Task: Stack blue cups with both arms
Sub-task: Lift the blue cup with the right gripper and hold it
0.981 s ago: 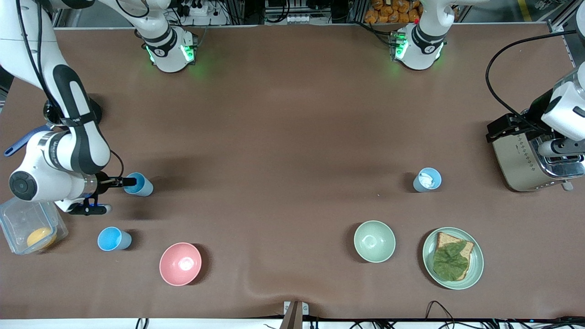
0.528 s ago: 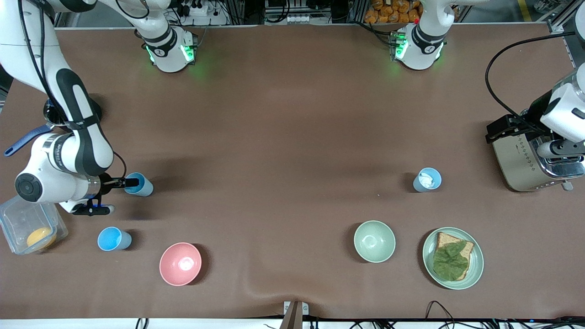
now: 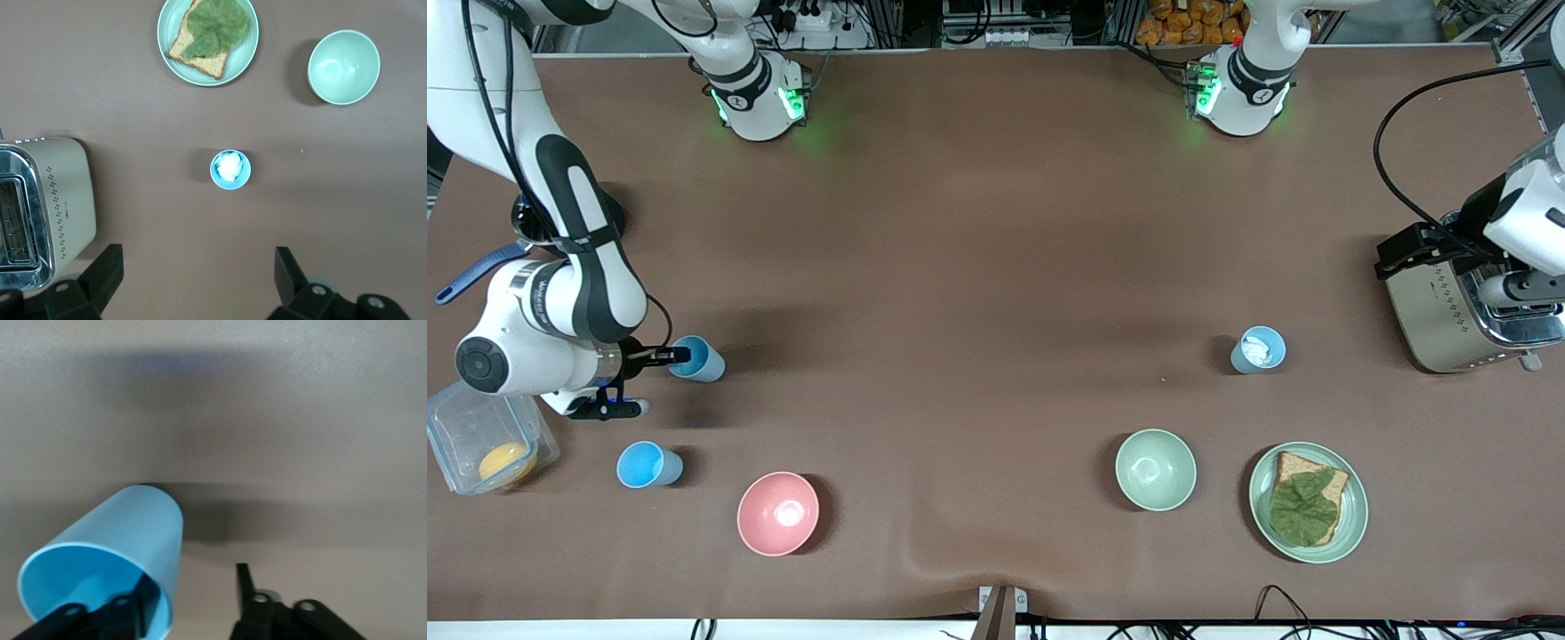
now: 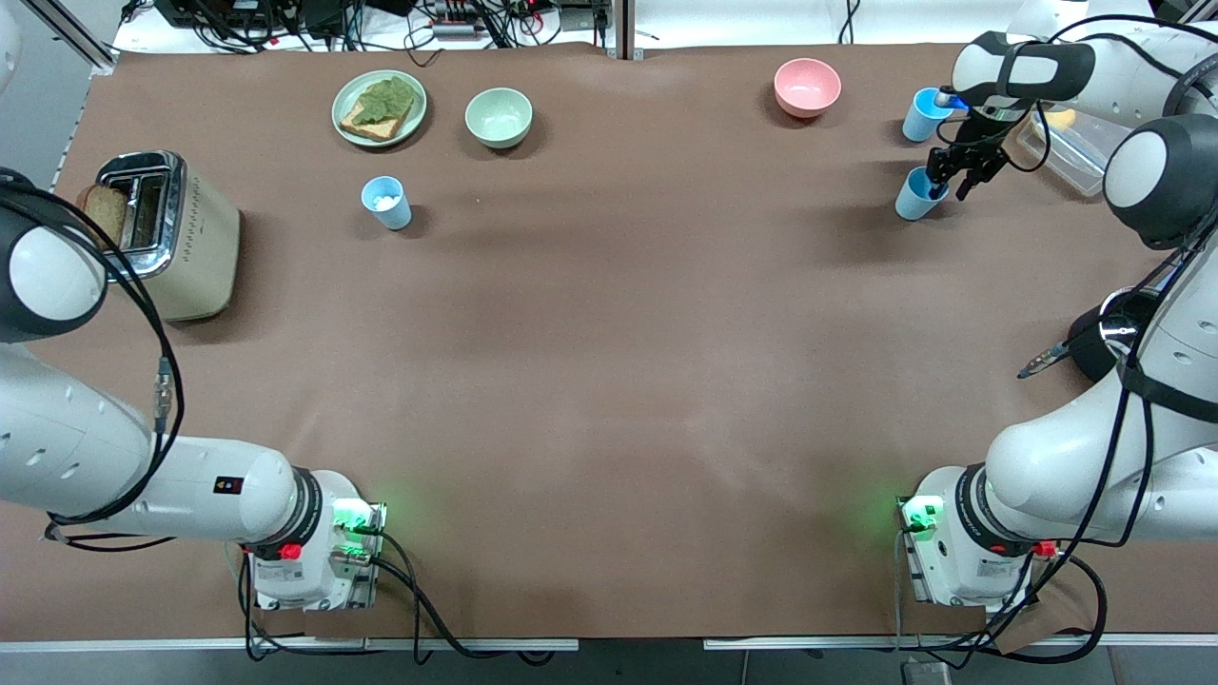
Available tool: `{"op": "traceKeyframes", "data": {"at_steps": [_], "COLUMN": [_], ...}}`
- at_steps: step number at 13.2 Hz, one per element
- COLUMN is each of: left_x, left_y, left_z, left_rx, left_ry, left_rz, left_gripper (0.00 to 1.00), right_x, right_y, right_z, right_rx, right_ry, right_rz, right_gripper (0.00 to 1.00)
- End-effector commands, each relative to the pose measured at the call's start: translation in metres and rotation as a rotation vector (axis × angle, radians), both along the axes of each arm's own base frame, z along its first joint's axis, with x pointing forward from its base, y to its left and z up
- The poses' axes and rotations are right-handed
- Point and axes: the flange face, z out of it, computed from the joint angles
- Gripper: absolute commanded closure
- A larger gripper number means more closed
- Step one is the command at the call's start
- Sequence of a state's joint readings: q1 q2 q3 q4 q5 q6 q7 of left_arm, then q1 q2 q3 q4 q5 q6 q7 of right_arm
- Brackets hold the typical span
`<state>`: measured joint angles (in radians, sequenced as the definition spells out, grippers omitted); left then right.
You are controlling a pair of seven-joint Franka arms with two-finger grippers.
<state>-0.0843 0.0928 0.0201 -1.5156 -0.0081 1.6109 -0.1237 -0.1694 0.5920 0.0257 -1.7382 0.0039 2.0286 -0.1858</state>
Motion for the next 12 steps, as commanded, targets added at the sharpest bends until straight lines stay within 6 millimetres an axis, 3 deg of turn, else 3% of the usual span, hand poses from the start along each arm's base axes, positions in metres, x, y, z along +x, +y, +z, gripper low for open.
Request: {"op": "traceKeyframes", "data": {"at_steps": [1,4,7,12], "left_x": [-0.002,-0.003,-0.003,-0.002], "left_y": [0.006,0.007,0.01,0.01], "left_z": [0.013,0.014,0.014,0.014], "left_rx": [0.014,0.015,0.016,0.013], "left_ry": [-0.023,-0.021,-0.021,-0.021], "left_rz": [-0.017,-0.014,-0.011,-0.008], "left_gripper": [0.0,0.0,0.0,0.0], "right_x": [0.0,0.001,0.007,0.018], "right_y": [-0.007,-0.005,0.007,0.043], "right_z": [-0.003,0.007,0.041,0.085], "right_rx": [0.027,0.027,0.041,0.09], "right_ry": [-0.011,-0.015,0.004,0.038], "right_rz": [0.014,0.017,0.026,0.048], "right_gripper": [0.97,1.0,1.0,1.0]}}
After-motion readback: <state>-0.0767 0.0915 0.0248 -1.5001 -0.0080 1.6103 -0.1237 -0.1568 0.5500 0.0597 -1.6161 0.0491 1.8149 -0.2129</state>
